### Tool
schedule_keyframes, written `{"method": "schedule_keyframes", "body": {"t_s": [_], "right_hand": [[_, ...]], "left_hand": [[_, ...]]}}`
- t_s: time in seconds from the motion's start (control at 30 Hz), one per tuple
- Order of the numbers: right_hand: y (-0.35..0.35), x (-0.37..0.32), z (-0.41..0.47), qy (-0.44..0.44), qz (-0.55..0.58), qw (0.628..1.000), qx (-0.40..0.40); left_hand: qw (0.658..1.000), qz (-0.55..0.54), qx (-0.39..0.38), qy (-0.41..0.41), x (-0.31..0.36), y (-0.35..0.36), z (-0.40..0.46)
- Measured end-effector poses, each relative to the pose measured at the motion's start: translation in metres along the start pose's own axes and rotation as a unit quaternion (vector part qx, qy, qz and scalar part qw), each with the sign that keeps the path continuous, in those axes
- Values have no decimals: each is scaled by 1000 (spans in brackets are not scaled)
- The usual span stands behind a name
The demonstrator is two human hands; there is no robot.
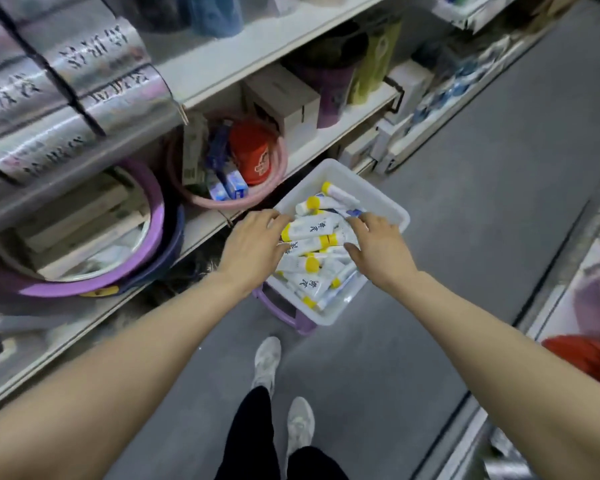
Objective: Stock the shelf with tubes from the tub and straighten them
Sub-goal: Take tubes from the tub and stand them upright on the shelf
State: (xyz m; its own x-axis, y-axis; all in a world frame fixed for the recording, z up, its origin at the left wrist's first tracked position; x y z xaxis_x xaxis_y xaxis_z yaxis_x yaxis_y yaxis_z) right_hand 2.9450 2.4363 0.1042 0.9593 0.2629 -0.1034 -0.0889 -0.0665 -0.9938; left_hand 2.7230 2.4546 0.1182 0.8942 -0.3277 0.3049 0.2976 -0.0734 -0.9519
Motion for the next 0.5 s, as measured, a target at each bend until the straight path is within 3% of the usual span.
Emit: {"method": "schedule_keyframes", "body": {"t_s": [0.27, 0.5], "right_hand": [[107, 28, 58, 36, 38, 995, -80], [186, 28, 136, 7, 55, 991, -125]], "left_hand": [[990, -29, -128, -51, -48, 129, 30], [973, -44, -216, -67, -84, 207, 52]]}}
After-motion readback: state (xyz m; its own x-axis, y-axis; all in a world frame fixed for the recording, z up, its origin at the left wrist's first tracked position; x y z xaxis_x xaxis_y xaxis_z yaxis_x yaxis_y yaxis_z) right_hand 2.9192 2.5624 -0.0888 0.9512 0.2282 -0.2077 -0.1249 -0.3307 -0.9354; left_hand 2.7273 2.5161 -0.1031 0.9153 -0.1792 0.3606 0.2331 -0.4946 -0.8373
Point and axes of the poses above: each hand's wrist, its own z-axis towards the middle knuckle, its own y-axis out of the palm, x = y × z, the point moved 3 cm from there along z, towards the middle knuckle, and after that the axes turned 6 degrees about -y, right-handed, at the moved point
